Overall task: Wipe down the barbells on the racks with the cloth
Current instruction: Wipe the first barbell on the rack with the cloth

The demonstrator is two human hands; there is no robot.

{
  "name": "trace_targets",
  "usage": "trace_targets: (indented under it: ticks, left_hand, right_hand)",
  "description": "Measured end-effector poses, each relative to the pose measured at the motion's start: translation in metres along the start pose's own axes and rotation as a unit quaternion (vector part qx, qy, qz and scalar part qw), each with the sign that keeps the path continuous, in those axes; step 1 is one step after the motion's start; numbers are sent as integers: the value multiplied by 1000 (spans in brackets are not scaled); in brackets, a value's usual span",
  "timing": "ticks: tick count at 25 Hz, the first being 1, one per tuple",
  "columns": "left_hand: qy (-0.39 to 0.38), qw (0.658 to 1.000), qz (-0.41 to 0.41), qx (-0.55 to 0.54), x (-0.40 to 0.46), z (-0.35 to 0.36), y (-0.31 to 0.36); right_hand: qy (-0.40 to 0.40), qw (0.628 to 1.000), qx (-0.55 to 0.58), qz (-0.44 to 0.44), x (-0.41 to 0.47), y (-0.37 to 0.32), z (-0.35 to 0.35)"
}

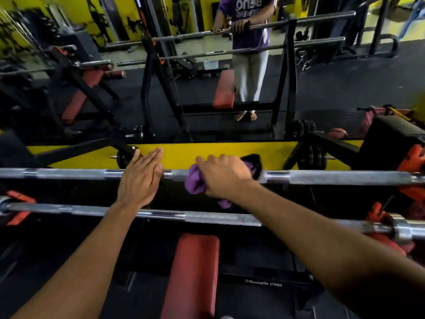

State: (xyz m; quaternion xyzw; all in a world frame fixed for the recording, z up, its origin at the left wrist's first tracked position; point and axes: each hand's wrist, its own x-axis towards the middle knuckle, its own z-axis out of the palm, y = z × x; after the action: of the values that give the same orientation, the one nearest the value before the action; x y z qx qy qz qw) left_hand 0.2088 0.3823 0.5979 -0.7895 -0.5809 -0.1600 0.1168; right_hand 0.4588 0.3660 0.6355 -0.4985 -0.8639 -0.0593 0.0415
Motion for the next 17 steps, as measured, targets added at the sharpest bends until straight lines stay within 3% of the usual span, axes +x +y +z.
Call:
trace_targets:
  ticks: [3,6,14,17]
  left_hand:
    - [-18,999,-34,2,3,-2,3]
    - [-27,999,-41,-2,3,-4,2]
    - [8,999,-52,8,1,4,4]
    - [7,998,-54,15,4,8,3]
  right_hand:
    - [14,999,18,-23,31,-38,2]
    - [43,998,3,-40,24,-32,5]
    - [-24,1000,6,8,-84,107,-1]
    - [-26,999,-34,-6,-85,114,-2]
